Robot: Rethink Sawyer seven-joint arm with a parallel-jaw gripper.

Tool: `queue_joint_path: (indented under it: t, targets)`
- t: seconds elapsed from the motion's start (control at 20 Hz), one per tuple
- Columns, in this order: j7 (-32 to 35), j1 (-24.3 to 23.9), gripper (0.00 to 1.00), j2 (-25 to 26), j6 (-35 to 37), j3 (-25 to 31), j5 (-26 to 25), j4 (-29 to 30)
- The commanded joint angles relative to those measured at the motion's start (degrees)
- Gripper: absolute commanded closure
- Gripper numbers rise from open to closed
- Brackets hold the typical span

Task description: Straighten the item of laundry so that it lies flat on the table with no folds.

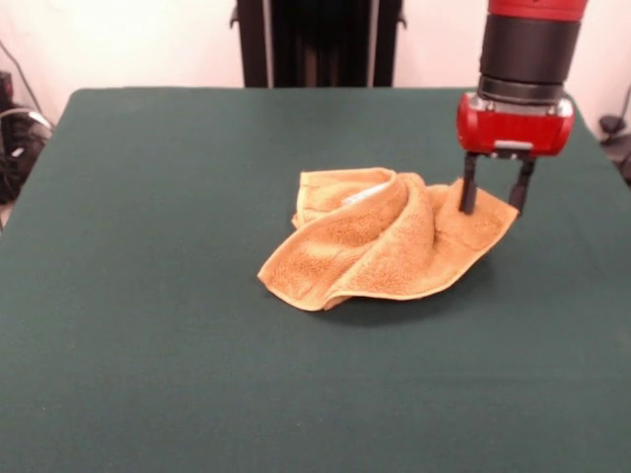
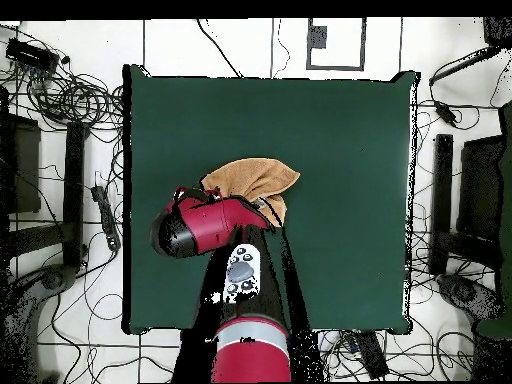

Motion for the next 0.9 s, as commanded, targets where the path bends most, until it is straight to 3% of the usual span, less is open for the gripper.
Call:
queue_joint_path:
  t: [0.05,0.35,0.6,0.9]
  targets:
    - [0.56,0.33,1.00,4.29,-3.94,5.93,-3.49,-1.31]
    - [0.71,-1.01,1.00,3.35,-3.31,7.46,-4.30,0.09]
    - [5.36,4.02,1.00,1.29,-2.33,1.20,-3.24,0.37]
    - [9.86,6.86,1.00,-2.24,-1.32,2.60,0.84,5.06]
